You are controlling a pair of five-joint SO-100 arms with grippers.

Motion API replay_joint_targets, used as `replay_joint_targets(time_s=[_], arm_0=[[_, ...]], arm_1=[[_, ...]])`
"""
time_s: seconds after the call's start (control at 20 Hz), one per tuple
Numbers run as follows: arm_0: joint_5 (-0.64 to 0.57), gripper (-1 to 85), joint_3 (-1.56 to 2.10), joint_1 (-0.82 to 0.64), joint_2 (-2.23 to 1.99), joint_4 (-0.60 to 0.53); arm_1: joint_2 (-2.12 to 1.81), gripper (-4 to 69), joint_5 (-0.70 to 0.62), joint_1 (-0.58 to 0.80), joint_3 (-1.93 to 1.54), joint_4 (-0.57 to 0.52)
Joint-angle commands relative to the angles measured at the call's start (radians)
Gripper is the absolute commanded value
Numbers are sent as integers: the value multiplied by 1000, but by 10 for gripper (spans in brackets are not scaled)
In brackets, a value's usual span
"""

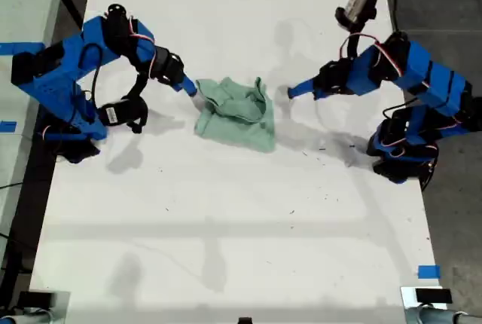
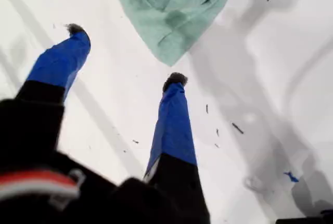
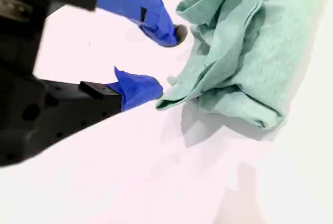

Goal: Fold tshirt

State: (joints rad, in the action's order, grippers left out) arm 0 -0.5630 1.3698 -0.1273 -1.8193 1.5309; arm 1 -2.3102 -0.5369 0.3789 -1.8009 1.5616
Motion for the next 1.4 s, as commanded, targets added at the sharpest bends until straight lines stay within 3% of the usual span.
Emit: replay_joint_targets(time_s=[0.0,0.15,0.25,0.35,0.4,0.55,0.65,0.8,1.0,1.05,1.15,1.2,1.35], arm_0=[[97,38,419,87,-333,-235],[235,18,821,153,-578,-402],[316,18,1045,193,-709,-508],[368,14,1250,210,-853,-598],[385,14,1316,213,-914,-601],[422,13,1460,186,-1048,-554],[422,11,1608,169,-1246,-555],[449,11,1635,106,-1513,-187],[472,104,1647,156,-1509,-109],[472,109,1647,190,-1509,-109],[472,114,1647,239,-1509,-109],[474,114,1647,259,-1509,-109],[474,115,1647,298,-1509,-109]], arm_1=[[-215,261,161,-150,-172,-34],[-382,224,356,-336,-425,-143],[-531,162,472,-400,-614,-175],[-764,112,560,-442,-798,-178],[-871,97,529,-456,-847,-209],[-928,28,548,-436,-910,-242],[-1020,-10,640,-459,-1063,-259],[-1051,-21,676,-465,-1186,-291],[-1055,18,589,-419,-1190,-301],[-1055,20,460,-419,-1190,-301],[-1055,21,6,-419,-1190,-301],[-1057,16,-84,-425,-1190,-302],[-1057,14,-78,-431,-1190,-301]])
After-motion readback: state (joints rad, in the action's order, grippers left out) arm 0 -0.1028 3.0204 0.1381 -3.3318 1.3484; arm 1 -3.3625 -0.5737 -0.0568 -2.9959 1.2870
